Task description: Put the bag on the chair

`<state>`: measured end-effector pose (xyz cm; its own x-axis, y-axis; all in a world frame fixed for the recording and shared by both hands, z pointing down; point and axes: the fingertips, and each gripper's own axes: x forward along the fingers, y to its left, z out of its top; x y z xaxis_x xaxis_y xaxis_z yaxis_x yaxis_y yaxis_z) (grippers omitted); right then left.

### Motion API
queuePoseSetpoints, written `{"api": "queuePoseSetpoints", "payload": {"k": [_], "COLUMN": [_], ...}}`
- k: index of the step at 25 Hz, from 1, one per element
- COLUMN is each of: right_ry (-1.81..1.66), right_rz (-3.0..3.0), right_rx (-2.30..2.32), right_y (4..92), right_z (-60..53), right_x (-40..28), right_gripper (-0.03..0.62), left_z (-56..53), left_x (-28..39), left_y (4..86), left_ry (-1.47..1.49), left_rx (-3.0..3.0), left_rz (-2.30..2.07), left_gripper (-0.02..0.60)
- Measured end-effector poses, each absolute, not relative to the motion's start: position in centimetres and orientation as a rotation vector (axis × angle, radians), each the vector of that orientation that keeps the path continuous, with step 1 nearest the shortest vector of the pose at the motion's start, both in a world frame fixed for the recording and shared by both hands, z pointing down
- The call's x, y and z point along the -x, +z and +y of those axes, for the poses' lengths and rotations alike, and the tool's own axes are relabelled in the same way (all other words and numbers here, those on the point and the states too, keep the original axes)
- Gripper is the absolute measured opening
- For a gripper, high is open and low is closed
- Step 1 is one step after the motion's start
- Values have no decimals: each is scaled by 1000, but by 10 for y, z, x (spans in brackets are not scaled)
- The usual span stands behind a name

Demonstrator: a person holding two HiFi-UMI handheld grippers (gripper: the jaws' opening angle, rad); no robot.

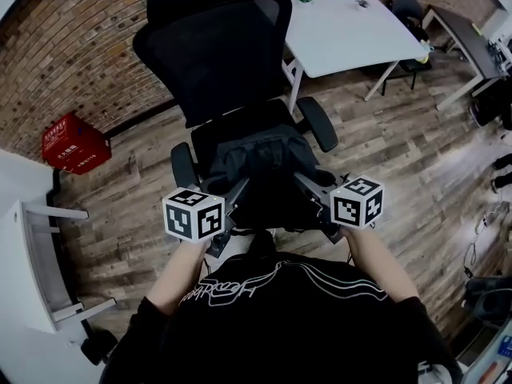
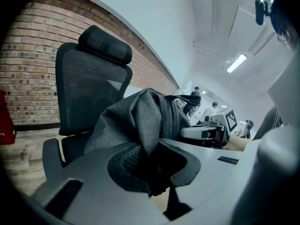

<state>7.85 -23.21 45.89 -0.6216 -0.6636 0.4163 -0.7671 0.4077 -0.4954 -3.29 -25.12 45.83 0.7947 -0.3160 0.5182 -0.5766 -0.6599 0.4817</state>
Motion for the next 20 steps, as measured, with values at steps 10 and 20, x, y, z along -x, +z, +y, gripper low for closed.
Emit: {"api": "queuePoseSetpoints", "payload": {"k": [10,20], "right_ry": [1027,988], "right_rz": [-2488,-2446], "right_rx": [-1236,-1221], "right_y": [479,503], "right_z": [-329,-410], "right_x": [-74,-70], "right_gripper": [37,40], "left_z": [-345,-418], "left_x": [40,43], "left_y": [476,498], "left_ry": [524,517], "left_rx": [-2297,-2263], "left_rz": [-685,-774], "left_gripper": [68,67]}}
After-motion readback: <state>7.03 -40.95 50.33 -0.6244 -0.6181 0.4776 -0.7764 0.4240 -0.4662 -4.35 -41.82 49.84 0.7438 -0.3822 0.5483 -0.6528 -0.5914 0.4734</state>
